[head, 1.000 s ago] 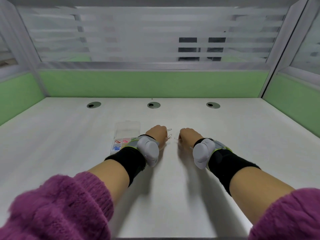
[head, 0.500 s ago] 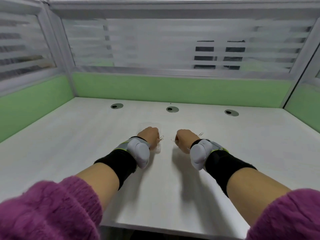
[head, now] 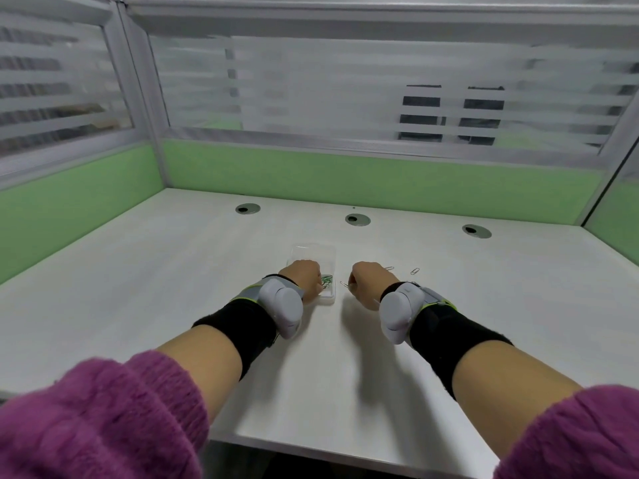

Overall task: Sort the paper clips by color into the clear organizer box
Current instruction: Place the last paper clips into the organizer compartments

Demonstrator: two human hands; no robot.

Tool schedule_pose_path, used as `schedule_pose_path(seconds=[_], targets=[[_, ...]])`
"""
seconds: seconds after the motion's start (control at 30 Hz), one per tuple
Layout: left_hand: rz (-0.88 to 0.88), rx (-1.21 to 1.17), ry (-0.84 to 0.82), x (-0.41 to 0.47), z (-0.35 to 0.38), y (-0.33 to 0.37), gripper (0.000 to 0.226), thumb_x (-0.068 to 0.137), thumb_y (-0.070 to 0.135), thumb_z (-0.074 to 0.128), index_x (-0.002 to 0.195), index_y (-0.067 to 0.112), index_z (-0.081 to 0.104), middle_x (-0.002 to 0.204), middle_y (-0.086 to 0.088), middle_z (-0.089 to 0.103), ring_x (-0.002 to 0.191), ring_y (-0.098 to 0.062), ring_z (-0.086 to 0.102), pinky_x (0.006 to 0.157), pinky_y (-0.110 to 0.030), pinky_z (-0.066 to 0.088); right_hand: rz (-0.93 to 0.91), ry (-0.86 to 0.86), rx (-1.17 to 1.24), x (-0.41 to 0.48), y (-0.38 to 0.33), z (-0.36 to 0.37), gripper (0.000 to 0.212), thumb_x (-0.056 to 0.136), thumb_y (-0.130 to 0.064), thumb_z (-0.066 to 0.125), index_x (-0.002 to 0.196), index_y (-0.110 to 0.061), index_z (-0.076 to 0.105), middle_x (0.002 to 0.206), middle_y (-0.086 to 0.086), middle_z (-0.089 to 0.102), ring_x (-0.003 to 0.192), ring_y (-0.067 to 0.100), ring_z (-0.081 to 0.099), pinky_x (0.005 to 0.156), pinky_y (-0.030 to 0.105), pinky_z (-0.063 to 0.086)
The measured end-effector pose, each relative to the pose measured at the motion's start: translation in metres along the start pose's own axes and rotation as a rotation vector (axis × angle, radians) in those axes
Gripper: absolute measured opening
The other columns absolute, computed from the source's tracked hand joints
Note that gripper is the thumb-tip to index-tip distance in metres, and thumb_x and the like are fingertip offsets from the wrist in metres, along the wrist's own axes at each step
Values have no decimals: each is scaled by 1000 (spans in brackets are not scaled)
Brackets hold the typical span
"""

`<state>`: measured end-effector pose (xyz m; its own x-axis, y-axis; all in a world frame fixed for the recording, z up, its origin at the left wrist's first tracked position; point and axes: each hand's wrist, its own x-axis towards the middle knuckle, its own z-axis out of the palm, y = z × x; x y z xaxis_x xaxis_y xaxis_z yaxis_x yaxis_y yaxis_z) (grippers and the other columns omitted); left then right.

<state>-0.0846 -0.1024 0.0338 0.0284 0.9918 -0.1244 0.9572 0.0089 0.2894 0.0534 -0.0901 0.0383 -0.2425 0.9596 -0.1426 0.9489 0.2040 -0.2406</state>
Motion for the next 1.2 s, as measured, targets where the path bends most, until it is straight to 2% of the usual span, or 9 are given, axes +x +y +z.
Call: schedule_pose_path(seconds=[0.2,0.33,0.4,0.6,0.67,0.77,0.97,1.07,1.2], targets=[[-5,13,-5,2,2,6,26,92,12,50,111,0,64,120,-15,65,113,-32,59,92,-34,48,-3,-5,-10,0,4,-1,36,92,-5,40,58,-9,31,87,13,46,80,27,41,68,28,34],[-9,6,14,4,0,7,26,91,17,56,110,2,65,119,-15,66,113,-32,60,91,-34,48,-3,-14,-24,1,4,-1,42,90,-2,39,53,-13,23,82,14,40,78,26,36,46,25,23],[-2,-1,26,4,-1,7,25,90,19,59,109,3,65,119,-14,66,113,-31,60,91,-33,48,6,-20,-22,2,3,-1,42,89,-1,39,53,-14,22,71,13,36,78,24,35,44,25,19],[26,-35,83,4,-4,2,21,88,14,58,106,7,66,118,-9,67,111,-28,60,91,-32,48,18,0,7,4,-7,-3,43,90,-2,39,53,-14,22,68,13,36,78,25,36,52,26,29],[28,-47,94,3,-4,-3,20,88,13,57,106,7,66,118,-9,66,112,-28,59,91,-32,47,8,-2,5,5,-14,-1,42,91,-2,40,53,-14,24,79,14,41,78,26,38,65,28,35],[31,-65,109,1,-5,-9,20,88,12,57,105,8,66,118,-8,66,111,-27,59,91,-32,47,0,-18,4,5,-22,1,38,90,-2,42,55,-12,29,85,14,42,78,26,38,69,29,35],[25,-97,116,0,-7,-19,19,89,14,59,105,7,66,117,-9,67,111,-28,59,91,-33,47,3,-45,2,11,-32,7,17,89,-2,45,90,-2,61,97,20,58,82,25,48,72,29,40],[25,-105,116,1,-6,-23,19,89,14,58,106,7,66,117,-9,66,111,-28,59,92,-34,47,5,-51,-7,13,-34,7,26,90,-2,46,108,2,63,104,19,63,85,27,53,74,30,43],[27,-106,113,2,-5,-25,19,89,13,58,106,8,65,117,-9,66,111,-28,59,91,-34,47,-10,-31,-13,17,-37,7,26,89,-4,50,111,2,63,117,21,66,107,35,62,81,34,49]])
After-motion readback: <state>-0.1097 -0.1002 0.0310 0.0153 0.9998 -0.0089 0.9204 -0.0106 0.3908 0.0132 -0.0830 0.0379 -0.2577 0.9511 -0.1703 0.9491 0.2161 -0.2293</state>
